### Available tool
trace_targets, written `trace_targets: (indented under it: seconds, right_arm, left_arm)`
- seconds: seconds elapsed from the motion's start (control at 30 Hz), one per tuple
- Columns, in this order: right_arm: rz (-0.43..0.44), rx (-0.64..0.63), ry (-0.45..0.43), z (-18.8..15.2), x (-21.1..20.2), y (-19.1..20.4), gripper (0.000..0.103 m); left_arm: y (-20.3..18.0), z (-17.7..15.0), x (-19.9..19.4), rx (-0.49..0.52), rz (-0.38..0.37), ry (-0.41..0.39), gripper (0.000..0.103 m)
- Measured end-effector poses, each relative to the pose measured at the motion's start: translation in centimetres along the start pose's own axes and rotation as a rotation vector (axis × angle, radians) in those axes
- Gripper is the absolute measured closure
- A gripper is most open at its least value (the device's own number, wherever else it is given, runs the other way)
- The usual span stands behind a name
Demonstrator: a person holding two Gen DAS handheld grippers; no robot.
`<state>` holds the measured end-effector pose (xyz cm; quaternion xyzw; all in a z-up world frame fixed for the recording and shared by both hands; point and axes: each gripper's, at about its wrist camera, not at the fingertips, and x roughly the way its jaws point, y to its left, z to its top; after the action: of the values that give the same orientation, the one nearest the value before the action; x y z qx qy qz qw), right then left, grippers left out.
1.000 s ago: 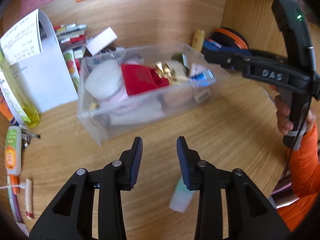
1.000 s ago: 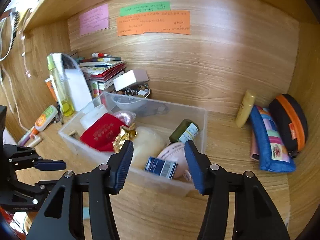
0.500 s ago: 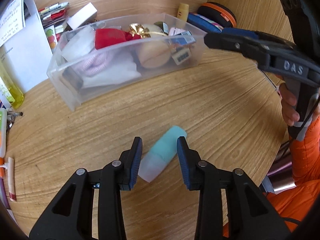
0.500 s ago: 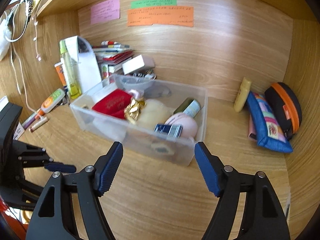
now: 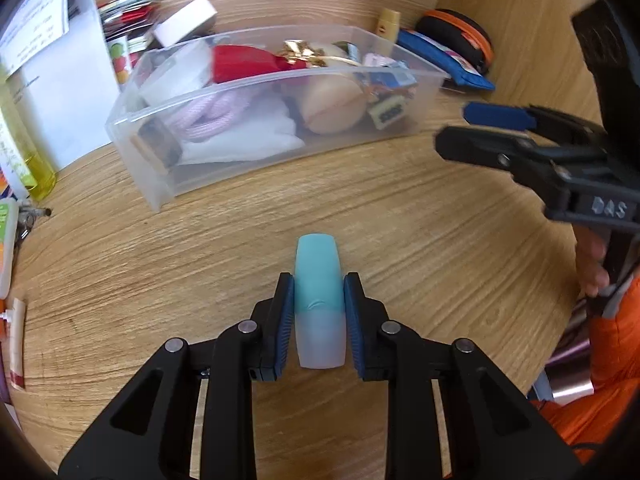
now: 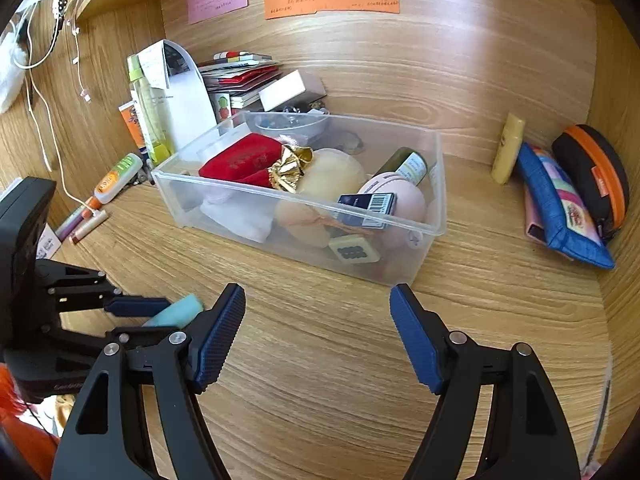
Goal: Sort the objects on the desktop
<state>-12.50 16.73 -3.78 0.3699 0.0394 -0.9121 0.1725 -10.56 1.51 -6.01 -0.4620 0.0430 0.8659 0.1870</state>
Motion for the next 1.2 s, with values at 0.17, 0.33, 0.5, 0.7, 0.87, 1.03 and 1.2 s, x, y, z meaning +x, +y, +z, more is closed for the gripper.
trace_targets:
  seconds: [0.17, 0.33, 0.5, 0.7, 0.87, 1.03, 1.2]
  right_arm:
    - [0.015, -0.012, 0.005, 0.1, 0.3, 0.5, 0.031]
    - [0.032, -0.016, -0.001, 0.5, 0.5, 0.8, 0.031]
    - [0.053, -0.008, -0.006, 0.9, 0.5, 0.8, 0.031]
    - [0.054, 0.000, -0.012, 1.1, 0.4, 0.4, 0.031]
    - [0.064, 0.027, -0.010, 1.2, 0.5, -0.2, 0.031]
    - [0.066, 0.039, -0.007, 1.2, 0.6, -0.5, 0.031]
    - [0.052, 0.041, -0.006, 1.2, 0.6, -0.8, 0.031]
  left_arm:
    - [1.1, 1.3, -1.4, -0.048, -0.011, -0.047, 0.078]
    - [1.3, 3.8, -3.5, -0.057, -0.010, -0.137, 0.078]
    - [1.9, 6.6, -4.8, -0.049, 0.006, -0.214, 0.078]
    - [2.7, 9.9, -4.3, -0.050, 0.015, -0.245, 0.078]
    - [2.7, 11.9, -2.1, -0.050, 0.011, -0.214, 0.078]
    - [2.9, 12.5, 0.2, -0.067, 0.039, -0.178, 0.078]
    - [2.9, 11.9, -0.3, -0.072, 0.038, -0.193, 0.078]
